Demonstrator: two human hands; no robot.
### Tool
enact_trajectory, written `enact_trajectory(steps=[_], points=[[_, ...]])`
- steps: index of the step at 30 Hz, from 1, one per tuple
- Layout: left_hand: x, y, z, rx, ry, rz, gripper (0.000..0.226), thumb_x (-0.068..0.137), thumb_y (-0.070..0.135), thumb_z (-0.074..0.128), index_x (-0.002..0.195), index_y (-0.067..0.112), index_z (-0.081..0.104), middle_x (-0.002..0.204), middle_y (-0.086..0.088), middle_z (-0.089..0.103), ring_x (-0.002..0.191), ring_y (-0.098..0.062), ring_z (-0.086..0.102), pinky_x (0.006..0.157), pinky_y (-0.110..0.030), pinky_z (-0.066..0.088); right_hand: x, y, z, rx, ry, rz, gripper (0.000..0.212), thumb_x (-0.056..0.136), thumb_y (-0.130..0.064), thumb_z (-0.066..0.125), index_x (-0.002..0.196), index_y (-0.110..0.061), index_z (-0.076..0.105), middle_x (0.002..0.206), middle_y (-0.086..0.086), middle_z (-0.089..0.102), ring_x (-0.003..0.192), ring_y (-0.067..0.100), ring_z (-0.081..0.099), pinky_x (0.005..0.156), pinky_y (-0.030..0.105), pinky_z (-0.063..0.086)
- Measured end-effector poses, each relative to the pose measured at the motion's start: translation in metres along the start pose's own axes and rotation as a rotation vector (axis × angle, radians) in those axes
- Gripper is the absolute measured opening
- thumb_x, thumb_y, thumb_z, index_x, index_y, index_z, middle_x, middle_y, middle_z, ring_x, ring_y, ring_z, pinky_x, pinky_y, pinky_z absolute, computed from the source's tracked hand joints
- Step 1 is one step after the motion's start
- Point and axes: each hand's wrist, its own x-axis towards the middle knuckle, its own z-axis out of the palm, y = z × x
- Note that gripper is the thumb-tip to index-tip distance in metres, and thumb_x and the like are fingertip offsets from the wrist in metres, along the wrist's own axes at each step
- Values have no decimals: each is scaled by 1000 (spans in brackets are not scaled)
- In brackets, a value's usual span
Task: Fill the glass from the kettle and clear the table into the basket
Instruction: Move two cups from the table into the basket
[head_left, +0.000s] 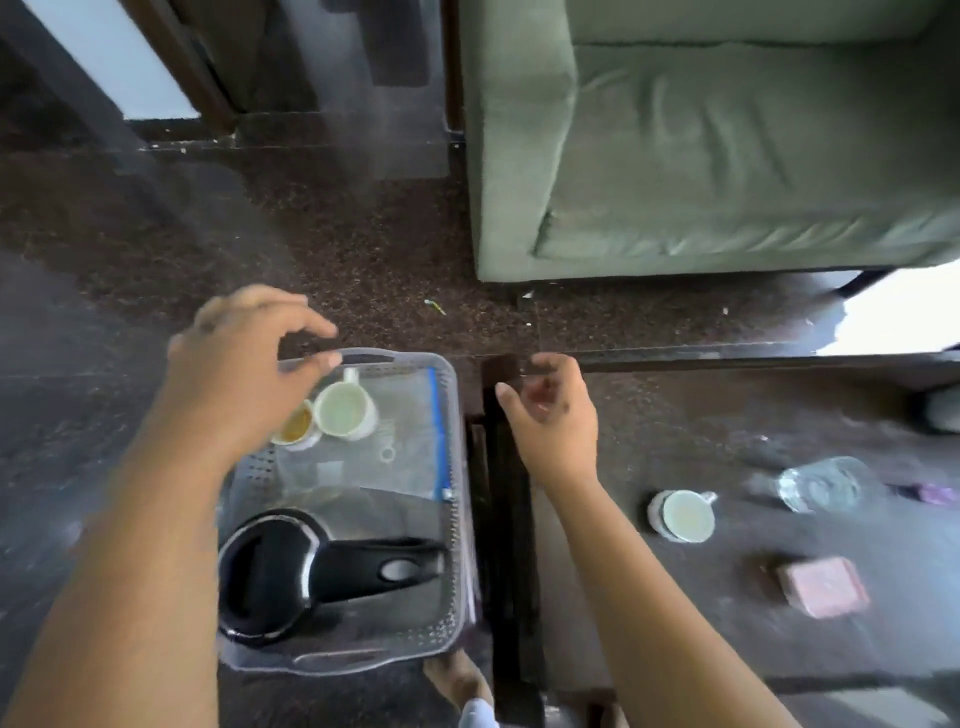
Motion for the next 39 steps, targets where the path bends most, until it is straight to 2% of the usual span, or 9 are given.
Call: enact_trajectory(steps=[3,6,8,11,15,23,29,35,39], points=[[-35,86,16,-180,123,230,7,79,36,72,74,33,68,118,19,58,111,-16,51,91,-38,41,-1,35,-67,-27,90,95,26,81,-21,70,89,-39,52,71,-12,59,66,7,59,61,14,43],[-59,164,91,-428,-7,343,15,78,36,74,71,23,70,108,8,65,103,-13,57,91,-30,41,-6,84,-125,-96,159,230,19,80,-12,66,90,-28,61,82,-8,62,76,13,60,73,24,45],[-65,203,166,-396,-245,324,16,84,28,69,97,17,71,117,0,62,113,-17,56,99,-28,40,-11,125,-151,-124,216,397,27,81,-9,64,108,-14,62,106,7,62,99,25,59,89,32,43],[-75,225,287,-251,-598,183,63,91,13,60,147,13,31,154,-8,29,141,-23,32,114,-29,26,-23,178,-169,-191,253,590,53,87,-9,60,138,-4,43,134,23,46,123,41,45,104,43,35],[-82,230,384,-201,-770,39,92,86,1,61,154,25,4,162,-6,-4,145,-28,23,114,-32,28,-29,224,-171,-246,-99,640,49,94,-15,49,141,-7,39,138,22,42,126,40,44,105,43,34],[-92,224,399,-586,-449,-206,50,85,14,66,132,26,55,139,-3,51,110,-11,57,81,-13,40,-19,218,-162,-138,-332,656,62,87,-10,40,146,-28,30,136,12,38,93,24,49,87,35,44],[-68,185,286,-504,-168,-102,67,76,18,76,135,35,48,130,9,49,115,-7,52,86,-17,36,-7,121,-133,133,-357,431,54,83,-15,46,131,-38,50,129,9,53,118,31,54,101,51,45],[-48,117,180,-531,193,-181,61,80,17,71,134,29,46,130,6,51,117,-13,53,95,-34,48,9,6,-52,77,-469,107,49,85,-15,50,128,-37,48,111,-6,62,103,17,57,82,29,42],[-27,86,166,-643,359,-408,46,84,17,64,129,18,52,124,-5,57,114,-21,56,96,-43,48,19,-33,15,-4,-559,78,50,84,-12,48,130,-32,51,117,3,66,106,23,58,87,32,46]])
